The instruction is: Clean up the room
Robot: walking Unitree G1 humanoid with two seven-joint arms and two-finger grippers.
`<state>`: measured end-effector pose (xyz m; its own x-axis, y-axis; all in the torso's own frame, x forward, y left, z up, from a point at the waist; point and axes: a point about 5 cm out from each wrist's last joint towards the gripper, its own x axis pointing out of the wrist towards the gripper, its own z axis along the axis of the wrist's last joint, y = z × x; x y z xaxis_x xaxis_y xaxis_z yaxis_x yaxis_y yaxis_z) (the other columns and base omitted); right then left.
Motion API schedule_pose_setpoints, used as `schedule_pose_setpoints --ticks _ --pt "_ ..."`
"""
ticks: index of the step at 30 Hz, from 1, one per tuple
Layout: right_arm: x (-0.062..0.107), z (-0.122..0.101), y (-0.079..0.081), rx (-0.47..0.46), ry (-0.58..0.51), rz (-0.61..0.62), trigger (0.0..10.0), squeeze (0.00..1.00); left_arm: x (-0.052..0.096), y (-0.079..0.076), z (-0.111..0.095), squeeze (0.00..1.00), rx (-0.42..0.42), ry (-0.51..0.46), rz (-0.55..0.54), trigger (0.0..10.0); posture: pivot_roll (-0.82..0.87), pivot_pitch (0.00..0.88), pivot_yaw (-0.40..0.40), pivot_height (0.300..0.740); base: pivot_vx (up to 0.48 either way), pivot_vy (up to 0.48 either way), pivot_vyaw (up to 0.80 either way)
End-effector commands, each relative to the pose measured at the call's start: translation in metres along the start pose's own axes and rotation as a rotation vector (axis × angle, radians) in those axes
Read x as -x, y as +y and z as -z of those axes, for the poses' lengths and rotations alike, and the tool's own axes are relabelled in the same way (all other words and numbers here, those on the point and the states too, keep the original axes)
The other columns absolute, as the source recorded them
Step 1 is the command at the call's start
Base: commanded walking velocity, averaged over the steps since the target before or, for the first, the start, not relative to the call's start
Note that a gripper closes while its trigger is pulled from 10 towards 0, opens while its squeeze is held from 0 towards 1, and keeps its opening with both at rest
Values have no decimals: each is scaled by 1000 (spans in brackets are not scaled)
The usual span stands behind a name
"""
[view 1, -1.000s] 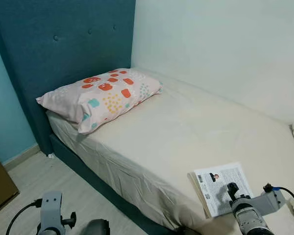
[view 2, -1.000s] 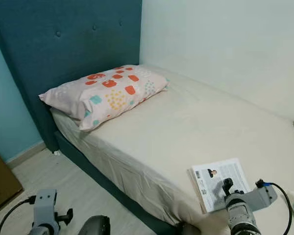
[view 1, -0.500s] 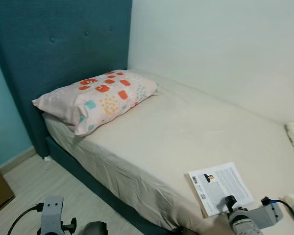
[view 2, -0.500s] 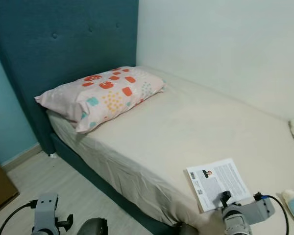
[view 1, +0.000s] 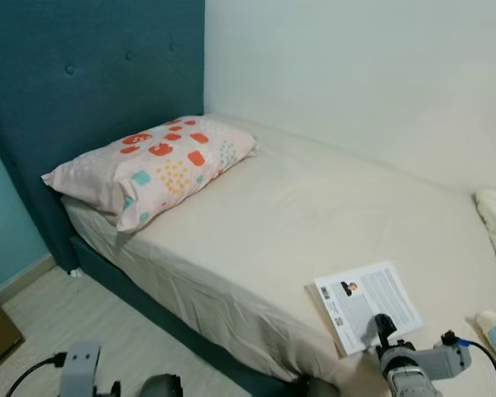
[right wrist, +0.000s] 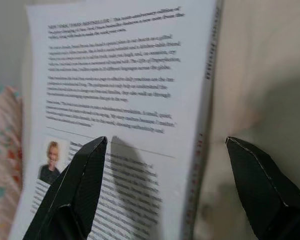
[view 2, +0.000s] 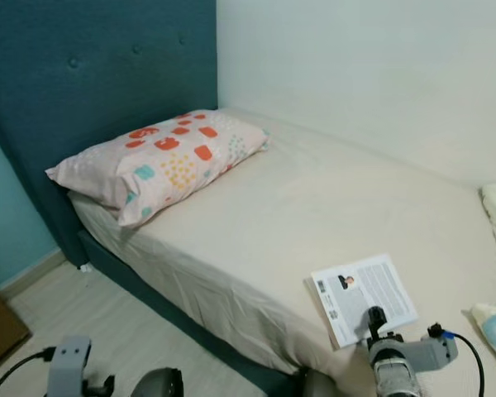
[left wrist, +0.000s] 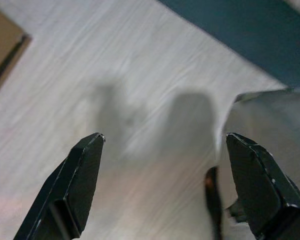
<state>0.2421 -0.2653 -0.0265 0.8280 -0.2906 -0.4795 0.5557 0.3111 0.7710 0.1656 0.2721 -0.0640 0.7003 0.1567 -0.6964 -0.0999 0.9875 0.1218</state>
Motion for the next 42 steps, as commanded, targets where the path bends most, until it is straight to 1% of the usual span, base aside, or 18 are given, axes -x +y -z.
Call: schedule_pose_setpoints --ticks 1,10,11,13,14,21,25,27,28,31,33,34,36,38,39,40,41,42 --pt "0 24 6 -56 101 -22 10000 0 2 4 1 0 -25 -2 4 10000 351 96 -15 541 0 0 0" --pt "-7 19 34 -124 80 -200 10000 0 1 9 -6 0 -87 -24 36 10000 357 118 32 541 0 0 0" --pt "-8 22 40 -105 98 -233 1608 0 -1 8 -13 0 -87 -46 42 10000 352 119 34 541 0 0 0" --pt "-8 22 41 -96 99 -235 1608 0 -2 6 -16 0 -87 -54 45 10000 352 119 34 541 0 0 0" --pt "-8 19 37 -85 85 -211 0 0 -4 3 -20 0 -89 -69 53 10000 343 115 22 541 0 0 0" --pt "-7 2 24 -70 15 -153 0 0 -6 -3 -21 0 -72 -69 52 10000 320 106 2 541 0 0 0" --pt "-8 -16 25 52 -17 -166 0 0 -6 -7 -18 0 -57 -57 49 10000 294 90 -17 541 0 0 0" --pt "-8 -16 25 52 -17 -166 0 0 -6 -7 -18 0 -57 -57 49 10000 294 90 -17 541 0 0 0" --pt "-11 -25 33 153 -25 -186 0 0 -8 -10 -20 0 -45 -59 45 10000 286 77 -25 541 0 0 0" --pt "-13 -29 40 210 -29 -211 0 0 -9 -11 -23 0 -38 -64 43 10000 285 74 -25 541 0 0 0" --pt "-17 -25 61 409 18 -298 0 0 -11 -11 -30 0 -17 -78 32 10000 272 54 -34 541 0 0 0" --pt "-17 -25 61 409 18 -298 0 0 -11 -11 -30 0 -17 -78 32 10000 272 54 -34 541 0 0 0" --pt "-20 -13 86 614 69 -397 0 0 -14 -11 -41 0 16 -104 17 10000 252 32 -49 541 0 0 0" --pt "-21 5 108 693 140 -506 0 0 -18 -11 -55 0 59 -140 1 10000 247 13 -68 541 0 0 0" --pt "-19 16 115 713 186 -563 2039 0 -20 -12 -63 0 77 -162 -3 10000 253 6 -77 541 0 0 0" --pt "-18 25 120 707 226 -599 8431 0 -21 -13 -70 0 84 -178 -4 10000 257 0 -82 541 0 0 0" --pt "-18 25 120 707 226 -599 8431 0 -21 -13 -70 0 84 -178 -4 10000 257 0 -82 541 0 0 0" --pt "-16 34 123 688 266 -632 10000 0 -23 -13 -76 0 88 -192 -5 10000 256 0 -84 541 0 0 0"
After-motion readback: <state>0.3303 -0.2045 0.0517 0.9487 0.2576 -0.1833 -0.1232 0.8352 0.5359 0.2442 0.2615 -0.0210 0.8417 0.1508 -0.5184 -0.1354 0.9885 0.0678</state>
